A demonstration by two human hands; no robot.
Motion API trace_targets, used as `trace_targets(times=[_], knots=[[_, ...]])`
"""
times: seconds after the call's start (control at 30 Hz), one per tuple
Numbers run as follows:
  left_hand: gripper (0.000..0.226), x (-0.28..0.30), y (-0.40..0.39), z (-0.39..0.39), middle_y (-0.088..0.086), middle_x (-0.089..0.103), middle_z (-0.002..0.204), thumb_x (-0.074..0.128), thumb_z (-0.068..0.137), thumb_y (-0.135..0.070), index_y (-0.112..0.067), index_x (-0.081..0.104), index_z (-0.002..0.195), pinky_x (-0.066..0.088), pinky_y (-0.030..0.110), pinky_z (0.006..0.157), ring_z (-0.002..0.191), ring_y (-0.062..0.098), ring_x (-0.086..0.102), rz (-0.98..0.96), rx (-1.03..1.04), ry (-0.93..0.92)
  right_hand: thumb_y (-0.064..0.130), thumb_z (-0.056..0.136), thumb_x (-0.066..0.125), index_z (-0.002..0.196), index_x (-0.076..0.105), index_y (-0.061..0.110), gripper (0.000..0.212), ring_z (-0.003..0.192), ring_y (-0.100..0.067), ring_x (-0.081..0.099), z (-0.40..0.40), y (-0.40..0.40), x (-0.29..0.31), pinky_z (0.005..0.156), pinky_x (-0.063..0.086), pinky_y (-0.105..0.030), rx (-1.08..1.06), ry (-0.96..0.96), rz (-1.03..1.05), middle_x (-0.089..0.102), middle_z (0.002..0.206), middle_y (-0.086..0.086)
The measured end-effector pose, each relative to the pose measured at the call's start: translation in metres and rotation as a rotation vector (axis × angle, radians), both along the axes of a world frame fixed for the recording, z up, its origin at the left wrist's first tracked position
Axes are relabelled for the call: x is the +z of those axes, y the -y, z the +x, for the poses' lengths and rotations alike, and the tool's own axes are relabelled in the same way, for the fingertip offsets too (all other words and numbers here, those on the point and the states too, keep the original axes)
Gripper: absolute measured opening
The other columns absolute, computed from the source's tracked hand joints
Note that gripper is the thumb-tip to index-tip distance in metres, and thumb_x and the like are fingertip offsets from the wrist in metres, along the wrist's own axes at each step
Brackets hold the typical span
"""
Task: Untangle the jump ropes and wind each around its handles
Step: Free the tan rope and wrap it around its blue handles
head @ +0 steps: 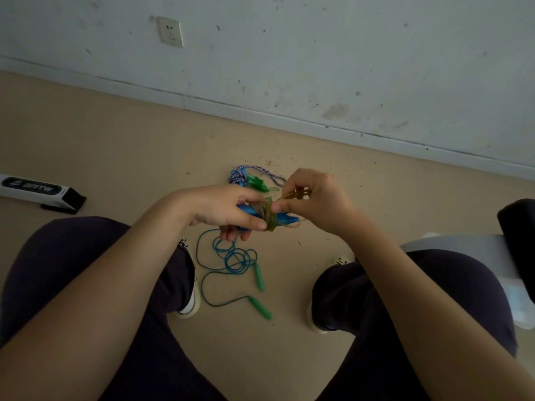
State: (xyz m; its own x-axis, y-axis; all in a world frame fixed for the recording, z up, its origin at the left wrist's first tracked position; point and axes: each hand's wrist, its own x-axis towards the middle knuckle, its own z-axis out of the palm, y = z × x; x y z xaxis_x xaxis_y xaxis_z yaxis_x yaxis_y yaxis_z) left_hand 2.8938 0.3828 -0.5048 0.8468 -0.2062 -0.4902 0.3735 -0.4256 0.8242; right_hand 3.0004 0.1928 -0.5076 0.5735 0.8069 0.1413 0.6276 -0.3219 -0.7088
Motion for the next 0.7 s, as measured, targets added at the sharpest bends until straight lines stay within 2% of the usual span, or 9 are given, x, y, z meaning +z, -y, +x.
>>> trace_targets(times=[0.07, 0.13, 0.27, 0.33, 0.43, 0.5, 0.6, 0.7], knots=[[0.022, -0.001, 0.001, -0.001, 0.007, 0.066, 0.073, 0.070, 0.091, -0.021, -0.023, 0.063, 0.111, 0.049, 0.029, 0.052, 0.059, 0.020, 0.057, 0.004, -0.002, 0.003, 0.031, 0.071, 0.084, 0.070, 0.062, 0.020, 0.025, 0.062, -0.008, 0.049, -0.001, 0.000, 0.001, 0.058, 0.042, -0.028, 0.005, -0.151, -0.049, 0.059, 0.070, 0.001], [0.022, -0.002, 0.004, -0.001, 0.007, 0.066, 0.075, 0.073, 0.089, -0.025, -0.026, 0.064, 0.108, 0.048, 0.028, 0.052, 0.061, 0.020, 0.057, 0.012, 0.002, 0.001, 0.031, 0.072, 0.083, 0.068, 0.059, 0.025, 0.026, 0.058, -0.003, 0.045, -0.001, 0.001, 0.001, 0.055, 0.039, -0.020, 0.024, -0.194, -0.087, 0.056, 0.066, 0.006], [0.029, -0.002, 0.013, -0.002, 0.000, 0.063, 0.066, 0.078, 0.076, -0.048, -0.033, 0.068, 0.098, 0.040, 0.022, 0.046, 0.051, 0.011, 0.052, 0.078, 0.039, 0.018, 0.033, 0.070, 0.083, 0.071, 0.061, 0.012, 0.031, 0.057, -0.004, 0.041, -0.001, 0.001, 0.002, 0.053, 0.034, -0.016, 0.050, -0.237, -0.127, 0.050, 0.063, 0.006], [0.029, -0.001, 0.017, 0.000, -0.008, 0.063, 0.060, 0.079, 0.078, -0.044, -0.029, 0.070, 0.101, 0.038, 0.019, 0.044, 0.047, 0.005, 0.051, 0.099, 0.069, 0.023, 0.035, 0.068, 0.084, 0.071, 0.060, 0.009, 0.035, 0.055, -0.004, 0.039, 0.000, 0.001, 0.002, 0.051, 0.032, -0.015, 0.065, -0.230, -0.152, 0.048, 0.062, 0.007], [0.030, 0.001, 0.018, 0.002, -0.013, 0.062, 0.054, 0.079, 0.081, -0.036, -0.022, 0.070, 0.105, 0.038, 0.016, 0.045, 0.047, 0.001, 0.052, 0.129, 0.038, -0.005, 0.046, 0.057, 0.083, 0.066, 0.050, 0.018, 0.044, 0.061, -0.008, 0.037, 0.002, 0.004, 0.002, 0.055, 0.033, -0.020, 0.069, -0.153, -0.146, 0.045, 0.068, 0.006], [0.025, 0.002, 0.019, 0.001, -0.010, 0.061, 0.056, 0.080, 0.079, -0.037, -0.026, 0.070, 0.100, 0.039, 0.018, 0.047, 0.050, 0.004, 0.053, 0.116, -0.004, -0.016, 0.048, 0.051, 0.083, 0.068, 0.043, 0.020, 0.052, 0.061, -0.011, 0.033, 0.002, 0.005, 0.002, 0.056, 0.031, -0.025, 0.066, -0.151, -0.137, 0.042, 0.069, 0.005], [0.018, 0.001, 0.020, 0.000, -0.007, 0.066, 0.068, 0.081, 0.079, -0.034, -0.033, 0.070, 0.094, 0.041, 0.020, 0.050, 0.057, 0.006, 0.056, 0.068, 0.045, 0.045, 0.047, 0.051, 0.086, 0.079, 0.040, 0.020, 0.060, 0.065, -0.015, 0.038, 0.004, 0.006, 0.000, 0.059, 0.036, -0.033, 0.045, -0.275, -0.078, 0.045, 0.072, -0.002], [0.028, 0.002, 0.020, 0.001, -0.002, 0.069, 0.073, 0.079, 0.078, -0.038, -0.030, 0.070, 0.104, 0.042, 0.020, 0.048, 0.060, 0.009, 0.057, 0.019, 0.154, 0.116, 0.041, 0.060, 0.087, 0.088, 0.039, 0.021, 0.059, 0.071, -0.022, 0.046, 0.006, 0.006, 0.000, 0.064, 0.043, -0.039, 0.029, -0.456, 0.058, 0.049, 0.082, -0.013]])
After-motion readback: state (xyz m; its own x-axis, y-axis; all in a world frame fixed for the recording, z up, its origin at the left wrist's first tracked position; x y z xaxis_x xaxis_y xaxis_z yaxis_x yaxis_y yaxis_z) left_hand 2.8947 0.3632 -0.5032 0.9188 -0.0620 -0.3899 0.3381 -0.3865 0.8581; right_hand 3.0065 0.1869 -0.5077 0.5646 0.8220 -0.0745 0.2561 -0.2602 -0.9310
